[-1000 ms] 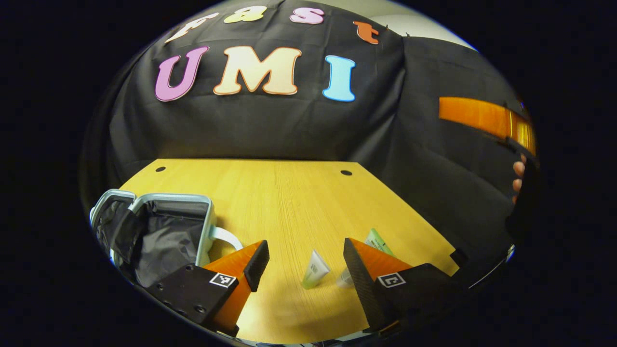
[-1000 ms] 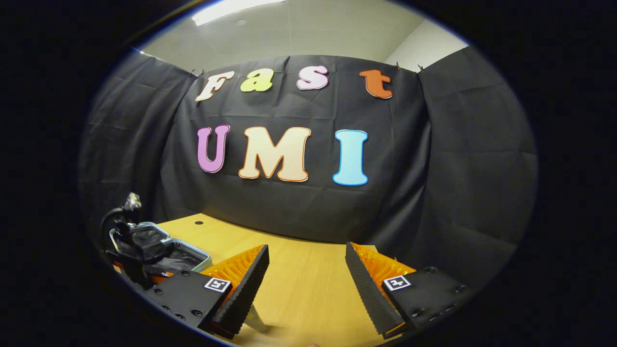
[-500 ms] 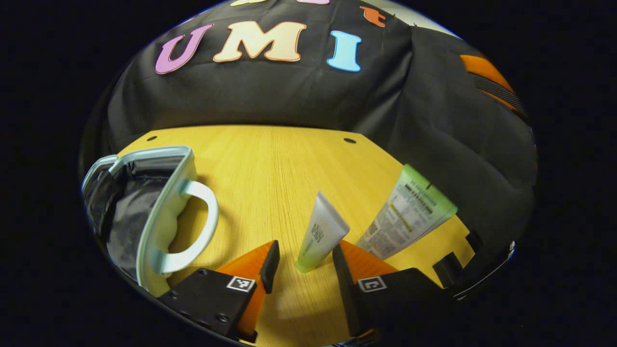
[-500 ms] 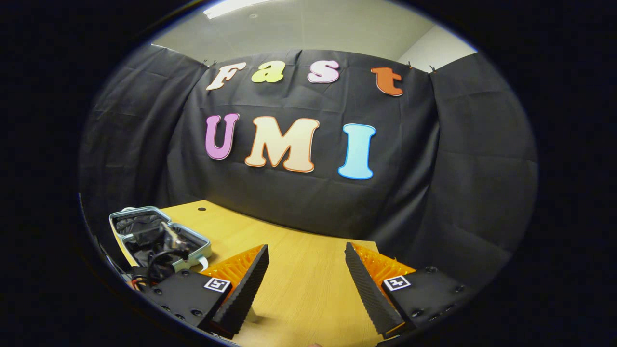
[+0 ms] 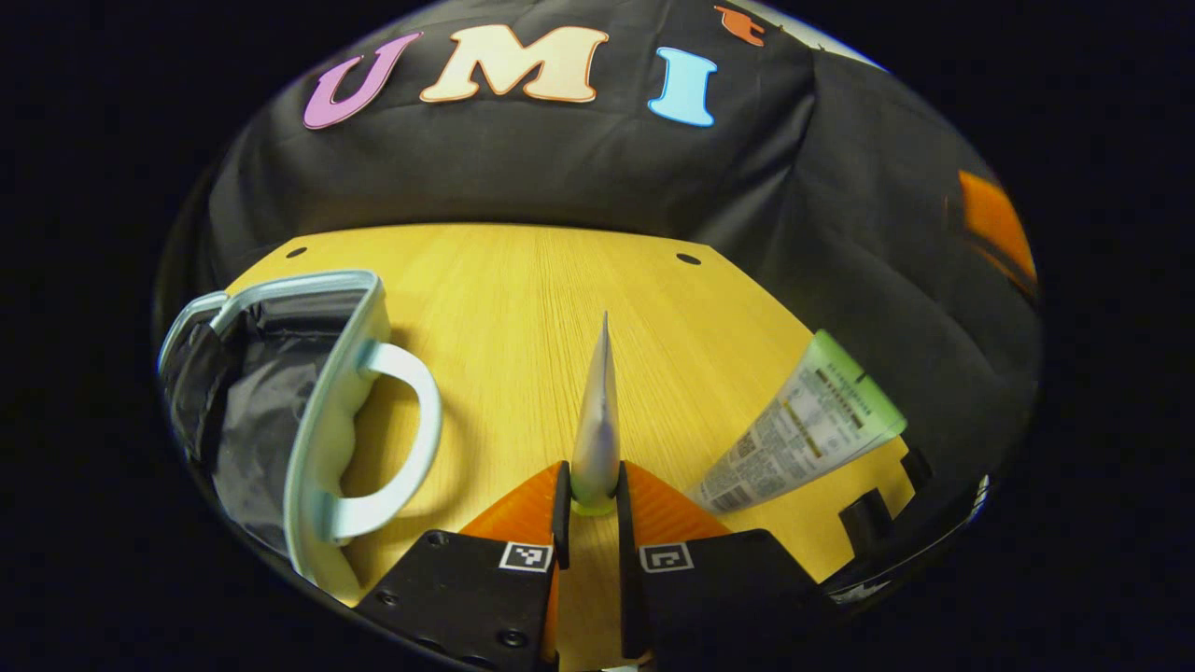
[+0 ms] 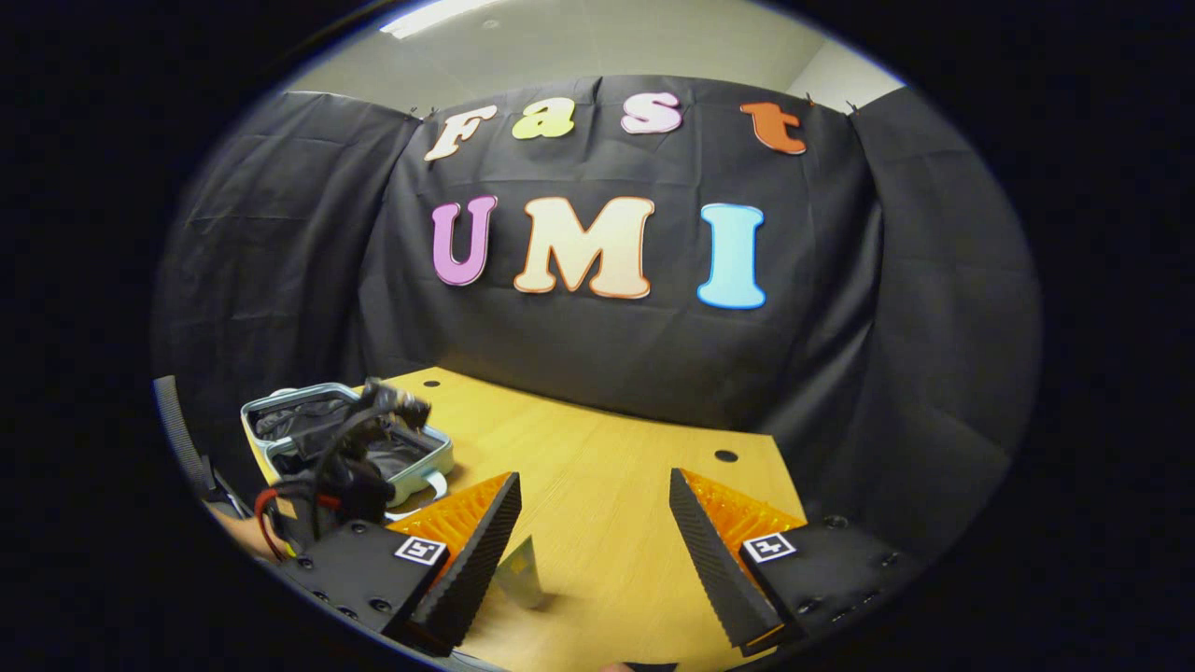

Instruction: First open the suitcase, pack the skin care products into it, and then close the suitcase.

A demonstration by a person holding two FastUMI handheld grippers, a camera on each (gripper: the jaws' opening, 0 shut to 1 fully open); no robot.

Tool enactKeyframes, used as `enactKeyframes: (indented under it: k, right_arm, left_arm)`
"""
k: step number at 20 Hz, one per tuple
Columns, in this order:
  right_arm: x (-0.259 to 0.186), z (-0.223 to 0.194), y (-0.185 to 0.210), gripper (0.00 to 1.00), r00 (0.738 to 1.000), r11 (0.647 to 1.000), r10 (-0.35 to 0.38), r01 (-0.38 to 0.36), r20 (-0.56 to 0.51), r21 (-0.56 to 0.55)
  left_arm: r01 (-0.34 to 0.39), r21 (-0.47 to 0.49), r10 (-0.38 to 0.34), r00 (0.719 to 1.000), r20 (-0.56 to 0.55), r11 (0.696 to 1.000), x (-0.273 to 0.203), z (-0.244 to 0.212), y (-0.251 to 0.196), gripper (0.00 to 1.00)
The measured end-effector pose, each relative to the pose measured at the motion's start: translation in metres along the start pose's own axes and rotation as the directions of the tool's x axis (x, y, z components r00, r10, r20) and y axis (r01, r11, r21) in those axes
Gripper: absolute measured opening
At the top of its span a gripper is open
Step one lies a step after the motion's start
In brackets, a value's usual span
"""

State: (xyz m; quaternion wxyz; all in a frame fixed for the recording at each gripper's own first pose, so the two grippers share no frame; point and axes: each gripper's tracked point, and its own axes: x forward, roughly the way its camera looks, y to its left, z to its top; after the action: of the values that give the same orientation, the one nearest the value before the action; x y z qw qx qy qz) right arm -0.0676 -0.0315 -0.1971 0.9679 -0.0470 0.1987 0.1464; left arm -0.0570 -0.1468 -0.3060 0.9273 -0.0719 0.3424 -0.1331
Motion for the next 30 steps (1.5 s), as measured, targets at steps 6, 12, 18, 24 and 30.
enactKeyframes:
  k: [6,12,18,24,30]
  right_arm:
    - [0.015,-0.052,0.036,0.99,0.992,0.996,0.090,-0.088,-0.087,0.024]
    - [0.034,-0.122,0.058,0.99,0.972,0.990,0.136,-0.141,-0.191,-0.009]
    - [0.051,-0.181,0.060,0.94,0.941,0.989,0.143,-0.145,-0.307,0.016]
    - [0.054,-0.195,0.064,0.51,0.936,0.991,0.129,-0.135,-0.328,0.004]
    - [0.047,-0.182,0.073,0.36,0.928,0.984,0.172,-0.178,-0.330,0.014]
  left_arm:
    - [-0.014,0.020,0.013,0.998,0.058,1.000,-0.049,0.042,0.002,0.19]
    - [-0.054,0.017,0.053,0.996,0.074,0.998,-0.087,0.054,0.014,0.19]
    - [-0.105,0.029,0.103,0.993,0.061,0.994,-0.116,0.052,0.031,0.19]
    - [-0.123,-0.003,0.123,0.990,0.061,0.992,-0.127,0.056,0.041,0.19]
    - [-0.162,-0.005,0.162,0.986,0.049,0.987,-0.131,0.053,0.064,0.19]
